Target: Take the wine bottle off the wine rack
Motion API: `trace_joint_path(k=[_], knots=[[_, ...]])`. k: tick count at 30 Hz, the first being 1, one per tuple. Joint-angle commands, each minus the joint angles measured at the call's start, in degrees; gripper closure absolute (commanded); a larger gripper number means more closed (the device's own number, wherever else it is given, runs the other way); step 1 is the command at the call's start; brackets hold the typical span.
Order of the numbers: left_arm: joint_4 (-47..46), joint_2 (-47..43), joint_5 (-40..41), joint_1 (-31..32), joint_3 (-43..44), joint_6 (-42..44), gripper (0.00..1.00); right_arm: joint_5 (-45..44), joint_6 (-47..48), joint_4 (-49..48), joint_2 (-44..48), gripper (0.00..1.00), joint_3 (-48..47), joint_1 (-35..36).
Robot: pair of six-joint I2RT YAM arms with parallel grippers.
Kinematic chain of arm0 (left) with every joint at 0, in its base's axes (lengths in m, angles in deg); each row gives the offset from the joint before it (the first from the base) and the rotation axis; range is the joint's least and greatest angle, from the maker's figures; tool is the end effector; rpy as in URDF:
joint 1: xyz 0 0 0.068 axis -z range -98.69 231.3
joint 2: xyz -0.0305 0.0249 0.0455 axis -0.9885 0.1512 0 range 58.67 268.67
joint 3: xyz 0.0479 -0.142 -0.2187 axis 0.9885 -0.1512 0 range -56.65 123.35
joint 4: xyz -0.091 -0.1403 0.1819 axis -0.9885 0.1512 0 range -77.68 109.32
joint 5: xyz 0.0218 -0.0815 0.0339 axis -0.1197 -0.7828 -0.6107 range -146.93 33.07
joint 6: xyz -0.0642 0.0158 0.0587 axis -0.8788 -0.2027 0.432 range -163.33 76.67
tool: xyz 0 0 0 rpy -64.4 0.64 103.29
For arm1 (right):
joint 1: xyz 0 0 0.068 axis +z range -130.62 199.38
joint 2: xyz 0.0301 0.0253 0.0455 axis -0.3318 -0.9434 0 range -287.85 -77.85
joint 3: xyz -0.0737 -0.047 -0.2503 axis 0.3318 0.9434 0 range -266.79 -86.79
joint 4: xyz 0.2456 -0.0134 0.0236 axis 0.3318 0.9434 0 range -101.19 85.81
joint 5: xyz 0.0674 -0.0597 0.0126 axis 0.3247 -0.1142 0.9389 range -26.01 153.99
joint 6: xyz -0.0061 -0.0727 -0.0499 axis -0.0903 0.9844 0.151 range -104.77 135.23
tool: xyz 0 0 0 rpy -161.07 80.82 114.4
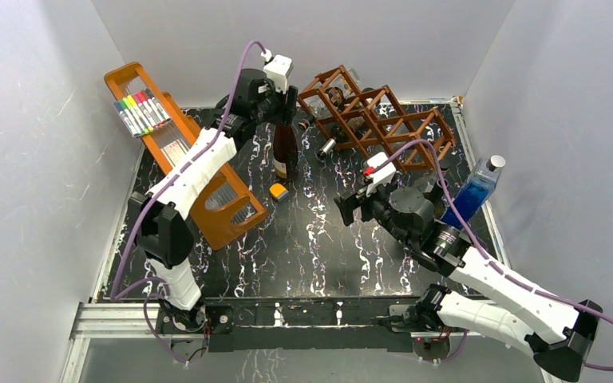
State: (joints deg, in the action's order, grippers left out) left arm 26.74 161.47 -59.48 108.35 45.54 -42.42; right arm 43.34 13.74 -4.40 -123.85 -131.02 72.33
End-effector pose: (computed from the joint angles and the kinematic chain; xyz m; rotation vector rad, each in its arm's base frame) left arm 0.4030 -0.2097 0.3811 0.4769 1.7854 -0.3604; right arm 0.1543 0.1583 0.3286 -0.4996 1.6526 0.3954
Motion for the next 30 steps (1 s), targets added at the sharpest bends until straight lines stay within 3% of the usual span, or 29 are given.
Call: trace_joint_path(k=[1,4,6,8,15,23,26,30], knots=[[-4.8,-6.1,-3.5,-0.2,-3.2,0.5,0.41,-0.2,1.0,-1.1,-0.3,0.02,-4.4,0.2],[-3.9,-6.6,-4.4,-0.2,-2.6,0.3,0.27,-0.3,1.7,-0.4,-0.5,0.02,-5.7,0.2],[-3.3,-6.9,-6.0,-0.2,-1.8,-0.1,0.1,-0.3,2.6,0.4,-0.8,0.02,-6.5,0.2],[-2.2,-7.5,-8.0,-0.2,-0.5,-0.7,0.03,-0.7,3.5,1.3,-1.2,0.02,-7.6,0.2],[0.3,-13.9,-12.8,-0.2,2.7,-2.8,0.02,-5.3,5.9,4.4,-3.4,0.02,-10.6,0.2],[0.3,-27.8,-16.3,-0.2,-5.2,-6.4,0.02,-13.9,6.5,2.8,-12.2,0.02,-14.5,0.2],[0.5,-32.8,-16.3,-0.2,-9.7,-7.0,0.02,-17.4,2.2,4.1,-18.5,0.02,-20.0,-1.0],[3.3,-37.4,-16.1,-0.2,-12.1,-6.5,0.02,-12.8,-6.0,6.3,-26.4,0.02,-27.5,-5.7]])
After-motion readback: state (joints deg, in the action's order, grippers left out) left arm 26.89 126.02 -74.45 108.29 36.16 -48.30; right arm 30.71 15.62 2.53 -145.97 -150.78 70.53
